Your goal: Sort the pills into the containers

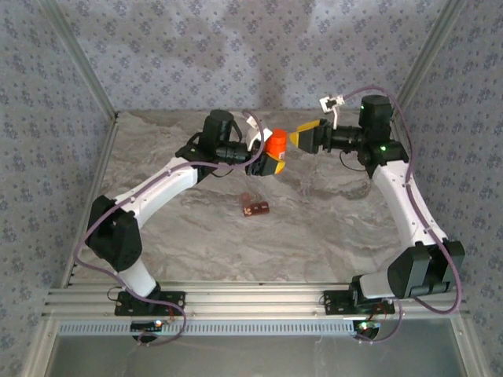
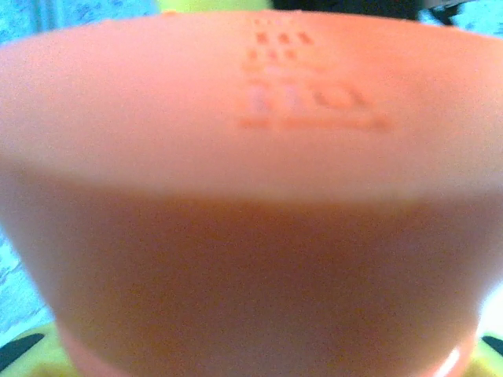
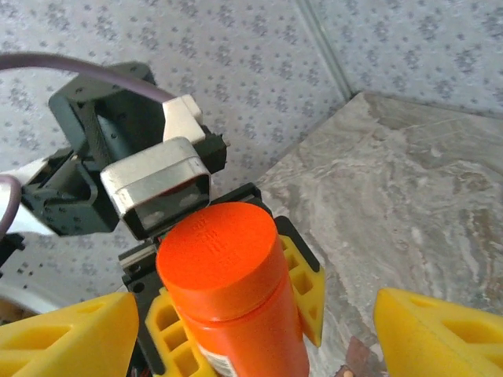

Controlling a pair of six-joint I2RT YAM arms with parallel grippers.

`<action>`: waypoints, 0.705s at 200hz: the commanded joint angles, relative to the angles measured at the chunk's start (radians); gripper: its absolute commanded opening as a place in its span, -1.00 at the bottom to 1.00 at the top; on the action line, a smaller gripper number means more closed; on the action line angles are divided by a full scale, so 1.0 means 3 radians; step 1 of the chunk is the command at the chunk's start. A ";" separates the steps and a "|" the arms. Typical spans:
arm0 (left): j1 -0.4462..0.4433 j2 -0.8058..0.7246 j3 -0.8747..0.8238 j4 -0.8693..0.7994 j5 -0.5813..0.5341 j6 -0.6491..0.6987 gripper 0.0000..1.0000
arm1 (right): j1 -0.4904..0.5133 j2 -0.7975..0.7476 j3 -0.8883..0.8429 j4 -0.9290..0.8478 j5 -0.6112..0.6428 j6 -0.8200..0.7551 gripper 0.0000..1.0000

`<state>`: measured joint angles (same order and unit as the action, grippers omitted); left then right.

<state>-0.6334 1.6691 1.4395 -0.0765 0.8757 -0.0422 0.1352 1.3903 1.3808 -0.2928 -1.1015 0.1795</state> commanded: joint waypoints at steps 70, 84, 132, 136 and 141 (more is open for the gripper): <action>-0.0005 0.0006 0.0211 -0.0254 0.0409 0.0156 -1.00 | 0.0313 0.0304 0.0520 -0.0521 -0.0104 -0.0371 0.56; -0.0005 0.0006 0.0217 -0.0271 0.0410 0.0167 -1.00 | 0.0333 0.0324 0.0526 -0.0530 -0.0088 -0.0376 0.52; -0.0001 -0.0003 0.0219 -0.0268 0.0374 0.0176 -1.00 | 0.0352 0.0336 0.0507 -0.0550 -0.0038 -0.0373 0.20; 0.0000 0.0004 0.0218 -0.0264 0.0367 0.0172 -1.00 | 0.0357 0.0333 0.0501 -0.0550 -0.0029 -0.0371 0.14; -0.0004 0.0002 0.0214 -0.0254 0.0346 0.0164 -1.00 | 0.0354 0.0332 0.0489 -0.0547 -0.0008 -0.0366 0.07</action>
<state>-0.6338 1.6722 1.4715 -0.1722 0.9508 -0.0158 0.2401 1.4876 1.5089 -0.4389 -1.1244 0.0772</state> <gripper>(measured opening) 0.522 0.592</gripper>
